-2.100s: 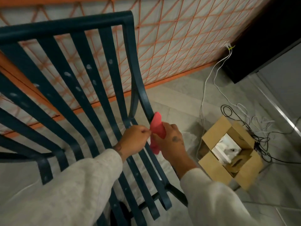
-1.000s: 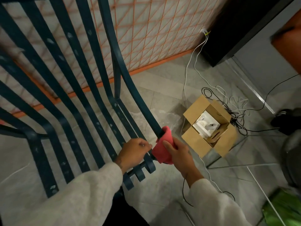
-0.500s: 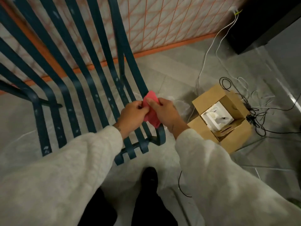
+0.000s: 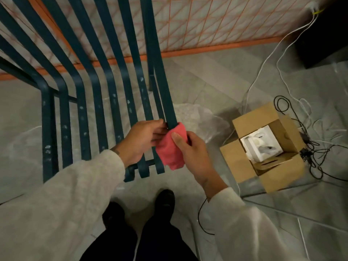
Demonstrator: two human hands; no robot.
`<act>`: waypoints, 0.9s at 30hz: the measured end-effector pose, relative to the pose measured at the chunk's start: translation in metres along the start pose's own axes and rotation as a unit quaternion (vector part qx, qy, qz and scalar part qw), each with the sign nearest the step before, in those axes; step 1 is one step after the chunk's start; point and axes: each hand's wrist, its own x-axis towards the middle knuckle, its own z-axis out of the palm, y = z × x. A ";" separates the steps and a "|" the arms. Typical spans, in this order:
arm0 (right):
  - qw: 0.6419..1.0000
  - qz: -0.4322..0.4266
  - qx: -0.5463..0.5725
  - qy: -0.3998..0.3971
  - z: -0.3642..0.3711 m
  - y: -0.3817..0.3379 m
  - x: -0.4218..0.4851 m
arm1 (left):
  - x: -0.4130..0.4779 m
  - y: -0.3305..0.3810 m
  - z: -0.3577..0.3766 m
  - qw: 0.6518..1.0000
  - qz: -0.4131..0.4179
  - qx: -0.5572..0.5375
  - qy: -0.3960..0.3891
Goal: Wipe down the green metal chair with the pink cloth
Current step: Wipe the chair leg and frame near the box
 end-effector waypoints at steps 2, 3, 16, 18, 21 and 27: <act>0.998 0.013 -0.060 0.014 0.004 -0.026 0.025 | 0.003 0.001 -0.002 0.999 -0.012 -0.034 0.015; 0.997 0.019 -0.076 0.011 0.006 -0.040 0.040 | 0.004 0.003 -0.005 0.999 -0.020 -0.045 0.013; 0.988 -0.057 -0.141 0.022 0.022 -0.091 0.105 | 0.007 0.004 -0.015 0.997 -0.066 -0.045 0.014; 0.991 -0.048 -0.127 0.002 0.013 -0.063 0.072 | 0.006 0.003 -0.015 0.996 -0.040 -0.016 0.078; 0.995 -0.040 -0.084 -0.020 -0.001 -0.020 0.022 | 0.004 0.001 -0.012 0.996 0.042 0.038 0.066; 0.965 -0.147 -0.219 0.013 -0.017 0.088 -0.031 | -0.005 -0.026 0.003 0.988 0.104 0.112 -0.009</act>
